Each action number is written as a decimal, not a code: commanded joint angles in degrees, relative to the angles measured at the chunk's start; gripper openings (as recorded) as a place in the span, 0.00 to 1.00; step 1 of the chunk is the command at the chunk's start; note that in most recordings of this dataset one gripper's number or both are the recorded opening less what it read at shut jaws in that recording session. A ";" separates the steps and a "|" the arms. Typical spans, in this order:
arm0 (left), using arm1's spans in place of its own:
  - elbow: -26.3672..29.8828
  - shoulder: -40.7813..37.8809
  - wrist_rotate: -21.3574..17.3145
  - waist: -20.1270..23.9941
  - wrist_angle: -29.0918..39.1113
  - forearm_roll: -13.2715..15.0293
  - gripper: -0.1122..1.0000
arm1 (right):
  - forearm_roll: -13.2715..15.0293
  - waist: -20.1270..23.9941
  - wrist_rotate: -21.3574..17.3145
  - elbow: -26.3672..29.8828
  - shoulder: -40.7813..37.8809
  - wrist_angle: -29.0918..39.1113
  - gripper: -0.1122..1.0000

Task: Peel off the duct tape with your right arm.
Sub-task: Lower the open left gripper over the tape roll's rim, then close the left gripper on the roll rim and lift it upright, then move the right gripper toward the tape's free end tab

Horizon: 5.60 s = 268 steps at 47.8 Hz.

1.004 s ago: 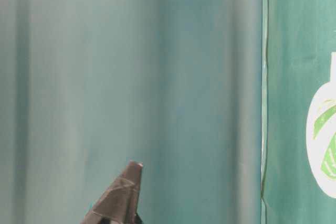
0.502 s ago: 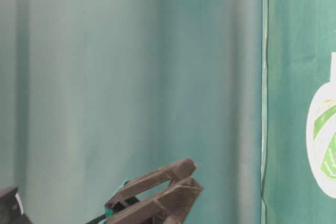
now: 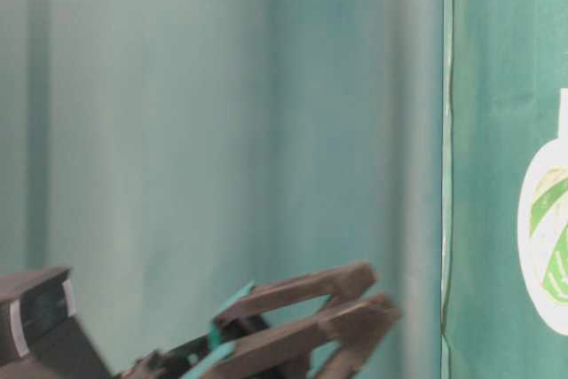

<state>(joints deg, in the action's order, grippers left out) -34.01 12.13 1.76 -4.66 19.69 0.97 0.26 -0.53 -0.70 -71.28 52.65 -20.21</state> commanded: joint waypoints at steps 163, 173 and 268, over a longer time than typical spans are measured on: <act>16.08 -12.66 -3.69 0.88 10.90 -0.18 0.29 | 0.09 -0.09 -0.44 -1.58 -0.35 -1.23 0.77; 20.83 -10.99 -3.69 0.97 16.88 -0.18 0.29 | 0.09 -0.09 -0.53 -1.58 -0.35 -1.23 0.77; 31.73 -12.74 -7.47 1.05 28.30 -0.35 0.29 | -1.32 -1.23 -0.53 17.49 -31.38 -6.15 0.77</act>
<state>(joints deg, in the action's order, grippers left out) -4.39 -1.58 -5.63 -3.78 48.52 0.79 -0.79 -1.58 -1.23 -55.46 21.18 -25.75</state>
